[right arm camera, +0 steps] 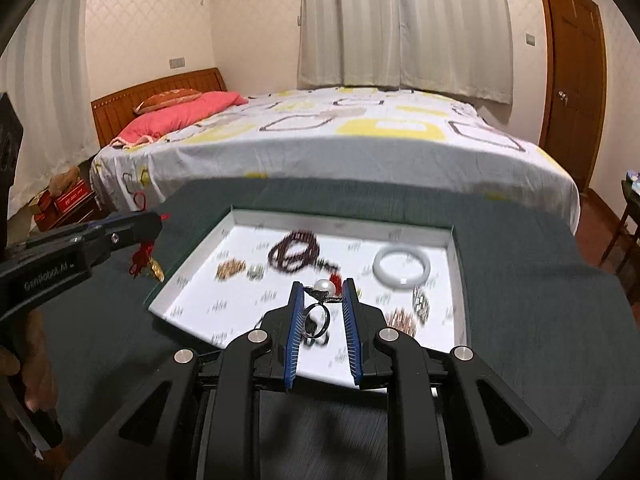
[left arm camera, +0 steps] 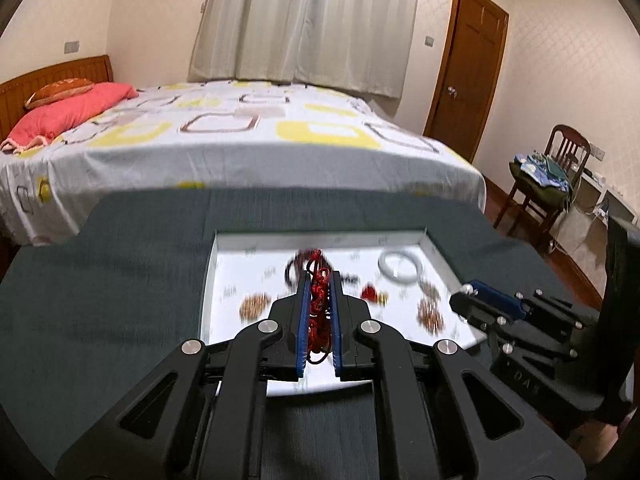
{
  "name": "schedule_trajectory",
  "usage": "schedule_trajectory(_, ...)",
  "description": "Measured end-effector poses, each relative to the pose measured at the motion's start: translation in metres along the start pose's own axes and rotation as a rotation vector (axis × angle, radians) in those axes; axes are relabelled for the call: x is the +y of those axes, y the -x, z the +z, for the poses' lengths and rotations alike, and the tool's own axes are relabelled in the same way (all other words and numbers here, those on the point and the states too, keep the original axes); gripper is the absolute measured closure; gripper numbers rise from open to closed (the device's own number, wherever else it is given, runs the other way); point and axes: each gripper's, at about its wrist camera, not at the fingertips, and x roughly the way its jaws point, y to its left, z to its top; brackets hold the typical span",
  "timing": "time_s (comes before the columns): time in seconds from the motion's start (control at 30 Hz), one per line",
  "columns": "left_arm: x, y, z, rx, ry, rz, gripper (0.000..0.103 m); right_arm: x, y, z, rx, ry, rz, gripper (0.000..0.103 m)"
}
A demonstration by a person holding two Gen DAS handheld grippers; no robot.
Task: Organize jewelry
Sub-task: 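Carry the tassel and ring into the box and open both tools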
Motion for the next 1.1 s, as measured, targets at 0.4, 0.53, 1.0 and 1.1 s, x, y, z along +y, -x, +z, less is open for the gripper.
schedule_trajectory(0.4,0.014,-0.077,-0.017,0.108,0.021,0.021,0.094,-0.012,-0.067,-0.024,0.124,-0.005,0.007,0.083)
schedule_trajectory(0.53,0.025,-0.098,-0.031,0.162,0.038,0.037,0.094,-0.017,-0.083,-0.036,0.172,-0.009,0.003,0.083)
schedule_trajectory(1.0,0.034,-0.118,-0.05,0.234,0.04,0.049,0.091,-0.019,-0.094,-0.039,0.226,-0.018,-0.001,0.082)
schedule_trajectory(1.1,0.034,-0.12,-0.052,0.241,0.036,0.052,0.087,-0.021,-0.094,-0.039,0.23,-0.028,-0.003,0.082)
